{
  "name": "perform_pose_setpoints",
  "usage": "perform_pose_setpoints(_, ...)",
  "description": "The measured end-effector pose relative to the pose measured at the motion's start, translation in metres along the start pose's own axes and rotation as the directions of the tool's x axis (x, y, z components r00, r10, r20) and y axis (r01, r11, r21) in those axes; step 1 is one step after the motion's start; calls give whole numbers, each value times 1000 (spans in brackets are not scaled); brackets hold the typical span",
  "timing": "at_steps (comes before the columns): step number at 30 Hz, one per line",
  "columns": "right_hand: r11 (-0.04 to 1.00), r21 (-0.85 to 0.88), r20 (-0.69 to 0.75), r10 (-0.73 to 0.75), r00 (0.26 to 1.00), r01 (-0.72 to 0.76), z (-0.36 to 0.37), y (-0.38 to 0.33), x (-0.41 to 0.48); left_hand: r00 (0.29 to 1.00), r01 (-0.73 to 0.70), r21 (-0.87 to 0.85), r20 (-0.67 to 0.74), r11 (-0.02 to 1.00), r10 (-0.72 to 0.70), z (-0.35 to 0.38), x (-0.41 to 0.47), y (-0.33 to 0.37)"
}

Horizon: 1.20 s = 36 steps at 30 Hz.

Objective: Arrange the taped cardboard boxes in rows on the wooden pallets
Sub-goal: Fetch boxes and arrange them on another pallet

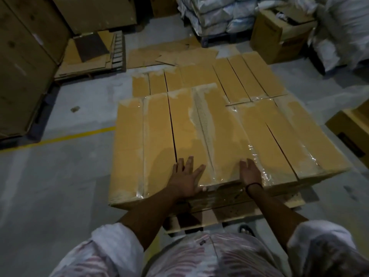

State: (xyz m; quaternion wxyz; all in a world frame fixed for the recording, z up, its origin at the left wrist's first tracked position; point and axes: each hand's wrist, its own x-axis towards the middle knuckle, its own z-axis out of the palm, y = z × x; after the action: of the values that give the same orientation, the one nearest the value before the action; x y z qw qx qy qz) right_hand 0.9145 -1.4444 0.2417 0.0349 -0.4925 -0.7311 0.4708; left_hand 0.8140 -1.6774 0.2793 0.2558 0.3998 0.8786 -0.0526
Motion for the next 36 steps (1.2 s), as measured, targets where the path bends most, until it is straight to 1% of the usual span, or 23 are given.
perform_pose_setpoints(1, 997, -50, 48, -60, 997, 62, 1, -4, -3, 1000, 3, -8, -13, 1000, -3, 8, -2, -4)
perform_pose_setpoints(2, 989, -107, 85, -89, 992, 98, 4, -5, -4, 1000, -5, -2, -31, 1000, 5, 15, -4, -8)
perform_pose_setpoints(4, 963, -243, 132, -87, 987, 118, 6, -6, -5, 997, -31, 2, -64, 1000, 32, 22, -7, -14)
perform_pose_setpoints(6, 941, -320, 157, -62, 986, 111, 4, -5, -6, 996, -48, -29, -73, 998, 46, 23, -5, -16)
perform_pose_setpoints(10, 939, -334, 192, -15, 981, 80, 0, -8, 2, 994, -65, -38, -90, 997, 61, 17, 8, -28)
perform_pose_setpoints(12, 939, -338, 190, -2, 982, 67, 0, -9, 6, 992, -48, -51, -115, 998, 42, 12, 17, -38)
perform_pose_setpoints(16, 934, -352, 203, 15, 979, 59, 1, -9, 6, 988, 28, -101, -149, 995, -43, -4, 38, -54)
perform_pose_setpoints(20, 920, -386, 290, 46, 956, 72, -10, -19, 21, 973, 99, -127, -195, 987, -123, -13, 62, -55)
perform_pose_setpoints(24, 916, -395, 360, 81, 929, 73, -18, -34, 40, 935, 154, -180, -292, 972, -202, -6, 75, -46)
perform_pose_setpoints(26, 922, -374, 366, 45, 929, 103, -18, -41, 48, 919, 153, -188, -334, 970, -210, -3, 76, -43)
perform_pose_setpoints(29, 931, -296, 332, -108, 937, 213, -6, -48, 52, 906, 151, -181, -367, 972, -210, -1, 75, -41)
perform_pose_setpoints(30, 909, -314, 319, -172, 932, 275, 0, -48, 51, 904, 157, -180, -370, 971, -215, 0, 75, -40)
perform_pose_setpoints(32, 830, -400, 287, -290, 913, 389, 9, -45, 49, 902, 168, -178, -369, 970, -224, 0, 76, -40)
perform_pose_setpoints(34, 775, -460, 262, -347, 901, 432, 14, -39, 50, 905, 167, -174, -364, 970, -221, 0, 77, -40)
perform_pose_setpoints(36, 749, -485, 263, -367, 892, 451, 14, -33, 52, 904, 168, -183, -363, 969, -226, 1, 76, -38)
